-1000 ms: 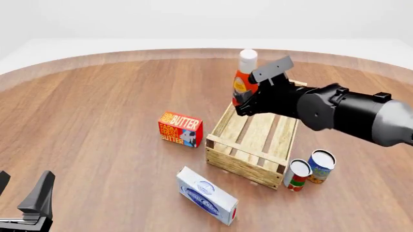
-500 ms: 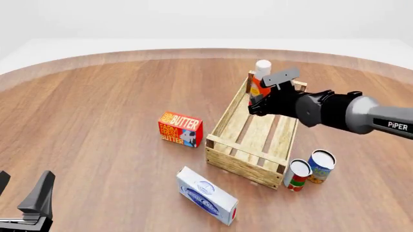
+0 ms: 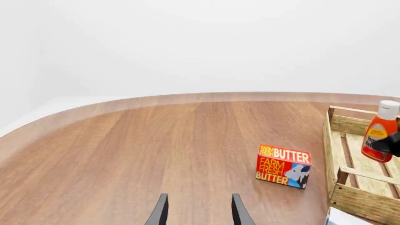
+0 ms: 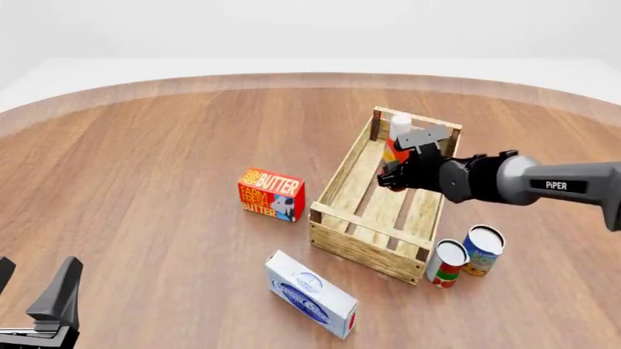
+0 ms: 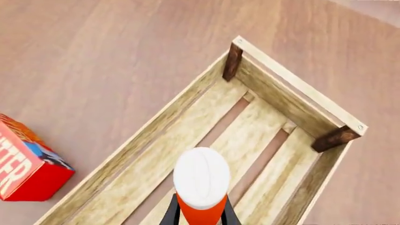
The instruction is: Pick up the ketchup, and put it in the wooden tray.
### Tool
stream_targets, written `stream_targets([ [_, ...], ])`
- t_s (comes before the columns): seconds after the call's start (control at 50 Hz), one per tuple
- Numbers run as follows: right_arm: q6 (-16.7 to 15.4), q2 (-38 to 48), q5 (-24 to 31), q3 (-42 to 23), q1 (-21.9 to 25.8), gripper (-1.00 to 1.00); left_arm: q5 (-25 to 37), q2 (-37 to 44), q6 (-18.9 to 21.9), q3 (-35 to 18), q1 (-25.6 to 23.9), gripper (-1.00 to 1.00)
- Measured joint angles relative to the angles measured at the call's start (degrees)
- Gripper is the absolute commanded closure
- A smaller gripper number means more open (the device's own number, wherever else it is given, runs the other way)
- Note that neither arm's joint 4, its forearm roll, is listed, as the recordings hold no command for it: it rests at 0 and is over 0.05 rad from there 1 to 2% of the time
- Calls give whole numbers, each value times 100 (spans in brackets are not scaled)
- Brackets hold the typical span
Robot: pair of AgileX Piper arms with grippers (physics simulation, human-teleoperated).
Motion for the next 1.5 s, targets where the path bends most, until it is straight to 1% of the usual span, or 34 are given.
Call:
stream_targets([
  [0.74, 200, 488, -666, 168, 13, 100, 0, 0, 0, 0, 0, -100],
  [1.12, 207, 537, -793, 227, -9, 100, 0, 0, 0, 0, 0, -100],
  [1.14, 207, 538, -796, 229, -9, -100, 0, 0, 0, 0, 0, -100],
  [1.5, 281, 483, -796, 231, 11, -100, 0, 0, 0, 0, 0, -100],
])
